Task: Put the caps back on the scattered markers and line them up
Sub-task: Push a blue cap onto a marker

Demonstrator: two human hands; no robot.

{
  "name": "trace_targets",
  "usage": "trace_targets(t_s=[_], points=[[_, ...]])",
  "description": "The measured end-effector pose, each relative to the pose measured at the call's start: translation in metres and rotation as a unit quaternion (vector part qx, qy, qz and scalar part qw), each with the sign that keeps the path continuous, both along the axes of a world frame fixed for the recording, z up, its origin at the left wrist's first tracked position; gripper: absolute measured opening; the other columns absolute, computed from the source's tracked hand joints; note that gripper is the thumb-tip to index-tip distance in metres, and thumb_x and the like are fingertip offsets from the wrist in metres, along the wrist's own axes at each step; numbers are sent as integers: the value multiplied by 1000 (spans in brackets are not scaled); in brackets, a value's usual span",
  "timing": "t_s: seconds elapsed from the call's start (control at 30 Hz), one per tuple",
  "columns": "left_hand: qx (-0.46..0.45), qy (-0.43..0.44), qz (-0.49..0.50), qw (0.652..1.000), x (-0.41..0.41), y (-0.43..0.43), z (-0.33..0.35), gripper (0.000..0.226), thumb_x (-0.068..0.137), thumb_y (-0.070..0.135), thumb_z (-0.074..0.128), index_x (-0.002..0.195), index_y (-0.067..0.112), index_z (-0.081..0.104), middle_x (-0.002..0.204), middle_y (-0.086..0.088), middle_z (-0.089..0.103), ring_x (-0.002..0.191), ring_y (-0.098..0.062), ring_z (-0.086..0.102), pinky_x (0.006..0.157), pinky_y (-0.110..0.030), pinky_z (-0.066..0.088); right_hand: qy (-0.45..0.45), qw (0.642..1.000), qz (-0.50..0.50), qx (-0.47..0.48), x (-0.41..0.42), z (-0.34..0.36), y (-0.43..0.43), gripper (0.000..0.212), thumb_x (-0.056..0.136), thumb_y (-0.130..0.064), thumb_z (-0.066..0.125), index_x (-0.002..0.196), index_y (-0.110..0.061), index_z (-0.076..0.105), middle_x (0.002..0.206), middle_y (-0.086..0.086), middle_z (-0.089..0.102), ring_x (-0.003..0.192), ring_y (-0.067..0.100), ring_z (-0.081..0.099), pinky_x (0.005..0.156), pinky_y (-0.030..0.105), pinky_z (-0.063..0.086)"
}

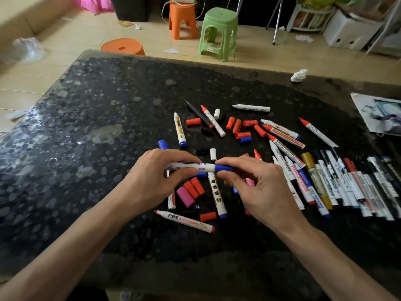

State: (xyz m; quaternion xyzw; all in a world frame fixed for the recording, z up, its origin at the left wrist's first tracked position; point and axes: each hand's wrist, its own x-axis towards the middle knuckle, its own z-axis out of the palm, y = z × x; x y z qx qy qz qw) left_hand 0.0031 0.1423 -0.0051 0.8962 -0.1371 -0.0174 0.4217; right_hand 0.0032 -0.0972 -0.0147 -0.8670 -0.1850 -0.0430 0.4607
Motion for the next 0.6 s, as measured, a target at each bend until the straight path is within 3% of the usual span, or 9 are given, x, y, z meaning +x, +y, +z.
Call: trace_targets(t_s=[0.1,0.2,0.27,0.47,0.6], points=[[-6,1,5,1000,-2,-4,-6,22,94,38,67,113,37,78,89,20,74,84,-9,71,79,-34,56,-8,1000,-6,5,-6,-3,-1,33,93,-37,68,121,-23,76,97,-19,74,89,2,71,83,25,57],[-1,-9,9,1000,-4,-11,-10,22,96,33,68,115,35,78,81,16,69,77,-13,65,70,-26,48,-3,1000,-14,7,-10,-5,-2,30,94,-35,68,121,-26,75,96,-16,74,85,5,72,75,26,58],[-1,-19,11,1000,-4,-15,-11,23,96,30,68,116,32,78,78,12,66,72,-16,63,67,-32,48,-8,1000,-18,6,-9,-5,-5,29,94,-32,69,122,-26,74,95,-16,74,84,6,72,73,27,59],[-13,2,0,1000,0,-30,-11,24,98,30,66,120,33,76,83,9,70,77,-17,67,72,-39,52,12,999,-23,21,-4,-5,-19,25,93,-27,73,117,-27,76,100,-16,76,93,5,72,83,32,60],[-55,44,-24,997,4,-48,-5,20,100,32,63,117,36,74,91,10,76,82,-17,73,77,-47,58,138,971,-45,191,0,3,-30,15,90,-15,76,106,-17,77,88,0,77,77,14,73,74,25,58]])
